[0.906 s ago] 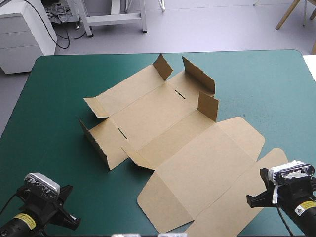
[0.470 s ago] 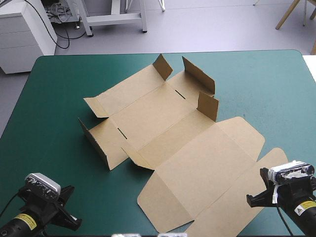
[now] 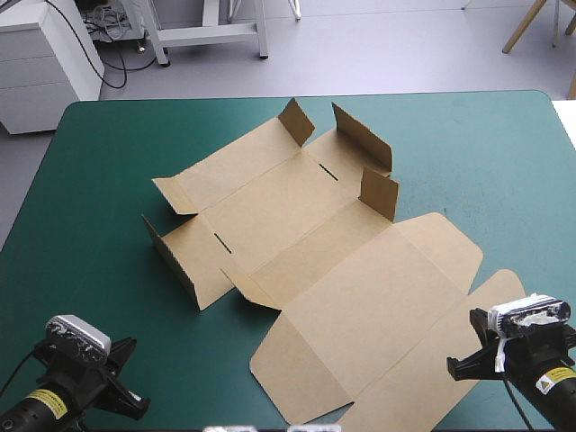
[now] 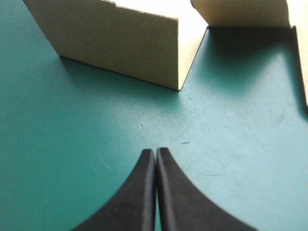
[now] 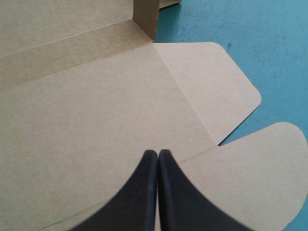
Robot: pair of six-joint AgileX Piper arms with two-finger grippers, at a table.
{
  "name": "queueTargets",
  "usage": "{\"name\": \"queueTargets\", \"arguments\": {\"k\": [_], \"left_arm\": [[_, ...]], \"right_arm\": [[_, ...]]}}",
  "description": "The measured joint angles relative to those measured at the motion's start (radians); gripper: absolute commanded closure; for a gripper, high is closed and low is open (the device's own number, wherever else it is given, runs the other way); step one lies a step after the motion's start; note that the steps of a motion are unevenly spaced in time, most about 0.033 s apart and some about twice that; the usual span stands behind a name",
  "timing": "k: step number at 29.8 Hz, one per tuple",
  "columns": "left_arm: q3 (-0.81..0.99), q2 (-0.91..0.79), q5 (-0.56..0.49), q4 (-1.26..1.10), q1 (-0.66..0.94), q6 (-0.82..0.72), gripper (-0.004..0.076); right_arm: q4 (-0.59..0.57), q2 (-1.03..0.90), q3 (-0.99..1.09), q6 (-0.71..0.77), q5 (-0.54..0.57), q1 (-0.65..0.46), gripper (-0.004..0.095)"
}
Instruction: Fold the box
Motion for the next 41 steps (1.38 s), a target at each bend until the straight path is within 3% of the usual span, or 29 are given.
{"name": "queueTargets", "arguments": {"k": [9,16,27,41], "left_arm": [[-0.057,0.0,-0.041,0.0,0.0,0.0,0.0734],[-0.138,0.03,-0.042,0.0,0.0,-0.003,0.0734],[-0.36,0.283,0.033,0.049,0.0,-0.007,0.0734],[-0.382,0.34,0.014,0.109,0.0,-0.024,0.0734]], "right_arm": [[0.011,0.002,-0.147,0.0,0.16,0.0,0.0847],[0.011,0.116,-0.295,0.0,0.255,0.0,0.064],[0.011,0.443,-0.544,-0.004,0.339,0.0,0.0343],[0.074,0.94,-0.983,-0.066,0.406,0.001,0.0336]]}}
